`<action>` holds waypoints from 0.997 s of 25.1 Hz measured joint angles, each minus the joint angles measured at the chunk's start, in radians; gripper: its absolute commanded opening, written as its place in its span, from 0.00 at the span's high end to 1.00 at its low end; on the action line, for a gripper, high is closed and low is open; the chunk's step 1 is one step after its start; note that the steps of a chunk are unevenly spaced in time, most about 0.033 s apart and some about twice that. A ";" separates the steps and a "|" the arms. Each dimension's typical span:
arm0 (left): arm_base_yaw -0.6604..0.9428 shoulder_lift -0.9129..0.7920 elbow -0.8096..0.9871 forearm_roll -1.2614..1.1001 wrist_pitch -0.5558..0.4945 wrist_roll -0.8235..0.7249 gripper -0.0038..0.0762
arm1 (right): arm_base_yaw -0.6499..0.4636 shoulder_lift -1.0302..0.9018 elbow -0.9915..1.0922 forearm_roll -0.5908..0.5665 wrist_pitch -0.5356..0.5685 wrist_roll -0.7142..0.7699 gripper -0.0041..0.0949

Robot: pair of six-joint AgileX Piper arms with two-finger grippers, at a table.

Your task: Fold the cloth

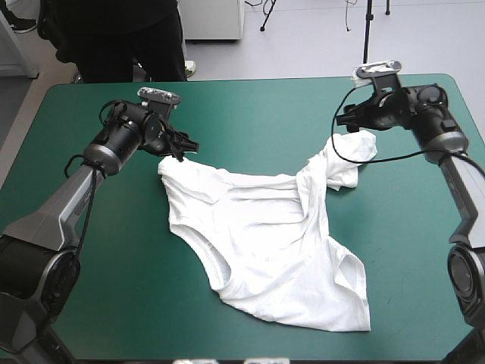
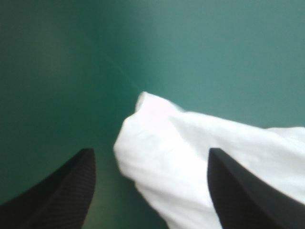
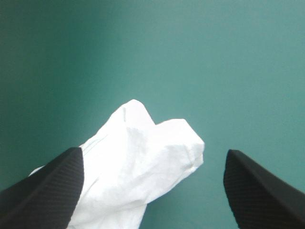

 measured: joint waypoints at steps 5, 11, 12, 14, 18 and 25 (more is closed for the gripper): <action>-0.001 -0.019 -0.139 0.058 0.215 0.001 0.25 | -0.018 -0.108 -0.039 -0.006 0.110 -0.007 0.18; -0.001 -0.119 -0.158 0.041 0.308 -0.003 0.25 | -0.017 -0.257 -0.045 0.000 0.298 -0.019 0.18; -0.001 -0.136 -0.151 0.027 0.312 -0.004 0.25 | -0.015 -0.282 -0.043 0.000 0.321 -0.019 0.18; -0.001 -0.161 -0.129 0.004 0.314 -0.007 0.25 | -0.004 -0.333 -0.030 -0.001 0.357 -0.019 0.19; -0.001 -0.180 -0.015 -0.047 0.316 -0.017 0.25 | 0.051 -0.459 0.043 0.000 0.430 -0.017 0.18; -0.001 -0.144 0.245 -0.119 0.213 -0.031 0.25 | 0.133 -0.693 0.270 0.014 0.474 0.030 0.18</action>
